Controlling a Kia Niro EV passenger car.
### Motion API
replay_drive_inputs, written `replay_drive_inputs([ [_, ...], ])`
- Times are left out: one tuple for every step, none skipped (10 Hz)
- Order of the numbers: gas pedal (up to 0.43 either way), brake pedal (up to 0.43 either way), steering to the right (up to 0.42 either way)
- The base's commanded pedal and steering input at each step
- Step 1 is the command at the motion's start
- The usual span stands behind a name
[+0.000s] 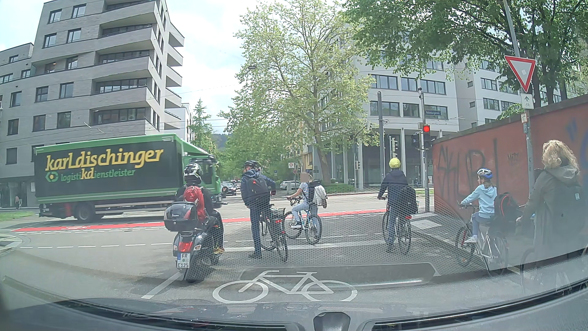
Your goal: Follow the waypoints while adhering to traffic rules and regulations
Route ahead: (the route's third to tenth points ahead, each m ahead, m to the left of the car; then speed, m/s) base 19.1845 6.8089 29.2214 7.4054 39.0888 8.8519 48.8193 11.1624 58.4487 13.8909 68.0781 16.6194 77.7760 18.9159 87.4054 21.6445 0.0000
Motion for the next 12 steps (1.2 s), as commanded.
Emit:
replay_drive_inputs([
  [0.000, 0.262, -0.016],
  [0.000, 0.268, -0.016],
  [0.000, 0.268, -0.016],
  [0.000, 0.268, -0.016],
  [0.000, 0.268, -0.016],
  [0.000, 0.268, -0.016],
  [0.000, 0.268, -0.016],
  [0.000, 0.274, -0.016],
  [0.000, 0.268, -0.017],
  [0.000, 0.268, -0.016],
  [0.000, 0.268, -0.016],
  [0.000, 0.268, -0.017],
])
